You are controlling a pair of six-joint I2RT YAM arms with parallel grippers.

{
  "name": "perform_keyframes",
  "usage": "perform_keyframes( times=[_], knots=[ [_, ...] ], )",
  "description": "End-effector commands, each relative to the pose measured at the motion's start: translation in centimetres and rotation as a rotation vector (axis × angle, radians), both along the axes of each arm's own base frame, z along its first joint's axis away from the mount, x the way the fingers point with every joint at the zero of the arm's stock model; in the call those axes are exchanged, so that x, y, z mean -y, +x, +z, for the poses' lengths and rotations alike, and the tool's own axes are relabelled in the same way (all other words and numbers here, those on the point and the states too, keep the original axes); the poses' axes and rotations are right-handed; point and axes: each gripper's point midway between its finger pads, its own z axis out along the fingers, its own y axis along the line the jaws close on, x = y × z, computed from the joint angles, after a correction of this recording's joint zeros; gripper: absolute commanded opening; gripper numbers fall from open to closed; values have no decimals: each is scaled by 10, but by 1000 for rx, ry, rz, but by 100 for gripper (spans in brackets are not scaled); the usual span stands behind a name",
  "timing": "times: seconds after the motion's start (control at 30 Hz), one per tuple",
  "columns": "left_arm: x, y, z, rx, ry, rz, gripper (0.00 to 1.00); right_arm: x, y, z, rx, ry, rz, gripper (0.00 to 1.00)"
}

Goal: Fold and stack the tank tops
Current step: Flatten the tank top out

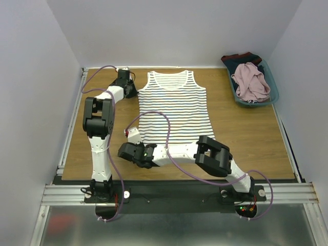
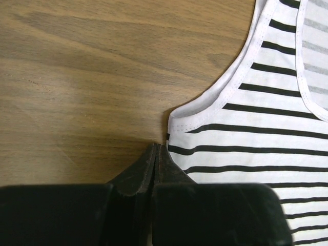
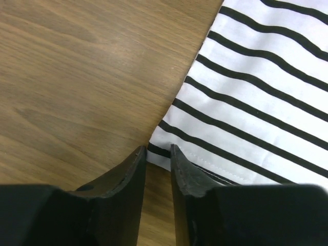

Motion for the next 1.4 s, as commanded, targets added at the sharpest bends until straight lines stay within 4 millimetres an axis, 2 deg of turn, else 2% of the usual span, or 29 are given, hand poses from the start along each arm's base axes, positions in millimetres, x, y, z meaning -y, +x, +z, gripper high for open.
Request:
perform_keyframes(
  times=[0.0,0.1,0.17,0.2,0.23,0.3,0.33,0.37,0.4,0.43,0.47,0.53,0.57,0.6,0.63,0.7,0.87,0.9,0.93,1.0,1.03,1.07,1.1,1.2,1.37],
  knots=[
    [-4,-1,14,18,0,11,0,2,5,4,28,-3,-28,22],
    [-5,-5,16,20,-7,29,0,8,2,6,21,-4,-27,7],
    [-5,-6,18,26,-12,35,0,13,-3,9,10,-2,-19,2],
    [-5,-10,16,18,-14,38,0,22,-8,1,-6,-20,-10,0],
    [-7,-12,21,26,-14,47,0,24,-11,12,-1,-4,4,0],
    [-7,-19,20,20,-29,66,0,27,-24,17,-12,10,34,0],
    [-8,-20,29,37,-35,78,0,39,-31,7,-24,-18,50,0],
    [-10,-22,30,37,-37,89,0,39,-39,20,-28,16,71,0],
    [-11,-29,33,38,-50,107,0,49,-48,9,-56,6,88,0],
    [-11,-31,35,45,-54,114,0,50,-55,19,-64,37,106,0],
    [-11,-34,36,45,-57,122,0,56,-62,8,-86,21,120,0],
    [-13,-45,35,32,-61,142,0,56,-74,19,-114,82,145,0],
    [-12,-44,40,54,-67,145,0,67,-81,10,-134,65,152,0],
    [-12,-50,40,53,-70,153,0,64,-86,19,-149,109,165,0],
    [-13,-53,40,52,-72,157,0,72,-93,13,-161,99,170,0],
    [-11,-60,41,55,-81,157,0,73,-96,21,-174,140,173,0],
    [-11,-71,40,52,-85,147,0,74,-99,23,-180,150,178,2],
    [-10,-73,44,59,-90,141,4,72,-99,25,-181,156,177,4],
    [-10,-76,44,58,-93,138,17,71,-98,26,-184,162,174,7],
    [-10,-84,41,48,-96,141,29,71,-99,26,-189,169,168,13],
    [-11,-87,47,61,-102,143,39,72,-99,26,-191,171,165,17],
    [-11,-93,44,56,-104,146,43,72,-100,30,-191,180,164,19],
    [-12,-96,49,65,-111,150,49,72,-100,32,-190,186,163,23],
    [-8,-107,45,66,-140,144,53,72,-99,41,-181,204,167,27],
    [-1,-114,34,50,-149,127,53,69,-98,54,-172,231,166,29]
  ],
)
